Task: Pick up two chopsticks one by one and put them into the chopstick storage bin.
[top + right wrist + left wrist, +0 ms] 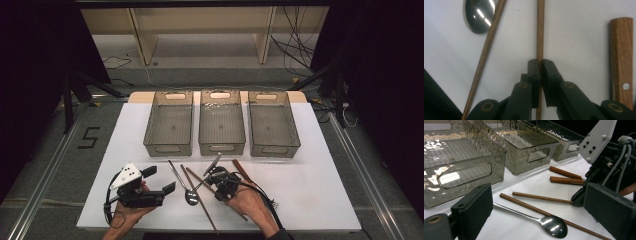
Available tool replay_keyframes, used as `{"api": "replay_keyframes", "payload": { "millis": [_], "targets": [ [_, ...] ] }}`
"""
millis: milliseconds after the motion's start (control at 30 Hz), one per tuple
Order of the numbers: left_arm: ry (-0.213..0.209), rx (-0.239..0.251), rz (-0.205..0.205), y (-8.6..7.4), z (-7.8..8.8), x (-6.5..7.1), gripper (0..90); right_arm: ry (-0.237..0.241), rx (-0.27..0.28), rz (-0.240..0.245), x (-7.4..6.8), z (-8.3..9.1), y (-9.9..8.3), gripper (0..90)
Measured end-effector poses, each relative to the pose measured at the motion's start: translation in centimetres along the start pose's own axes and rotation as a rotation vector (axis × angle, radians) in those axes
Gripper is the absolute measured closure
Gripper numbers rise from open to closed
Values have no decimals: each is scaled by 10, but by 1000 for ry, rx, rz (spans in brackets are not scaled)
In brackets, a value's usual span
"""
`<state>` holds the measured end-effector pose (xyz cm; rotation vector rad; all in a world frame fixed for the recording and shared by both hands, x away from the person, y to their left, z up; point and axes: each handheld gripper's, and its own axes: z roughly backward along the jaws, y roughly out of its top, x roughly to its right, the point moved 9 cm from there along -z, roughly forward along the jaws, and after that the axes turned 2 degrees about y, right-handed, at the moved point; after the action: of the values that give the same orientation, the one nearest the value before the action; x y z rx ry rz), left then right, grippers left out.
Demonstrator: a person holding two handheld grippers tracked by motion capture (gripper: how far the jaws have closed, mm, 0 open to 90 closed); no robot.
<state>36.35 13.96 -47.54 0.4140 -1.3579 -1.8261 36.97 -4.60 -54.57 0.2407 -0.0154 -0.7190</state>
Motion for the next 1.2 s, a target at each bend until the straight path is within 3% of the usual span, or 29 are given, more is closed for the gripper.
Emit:
{"api": "replay_keyframes", "payload": {
  "millis": [200, 533, 700, 1200],
  "targets": [
    [1, 1, 2, 0, 0, -1, 80, 6, 35, -1, 4, 9, 1, 856],
    [9, 8, 9, 1, 2, -3, 80, 44, 170, -12, 9, 42, 19, 855],
    [14, 16, 10, 2, 2, -4, 80, 49, 232, -20, 16, 56, 38, 855],
    [16, 23, 16, 3, 4, -5, 81, 67, 358, -75, 30, 73, 107, 856]
  ]
}}
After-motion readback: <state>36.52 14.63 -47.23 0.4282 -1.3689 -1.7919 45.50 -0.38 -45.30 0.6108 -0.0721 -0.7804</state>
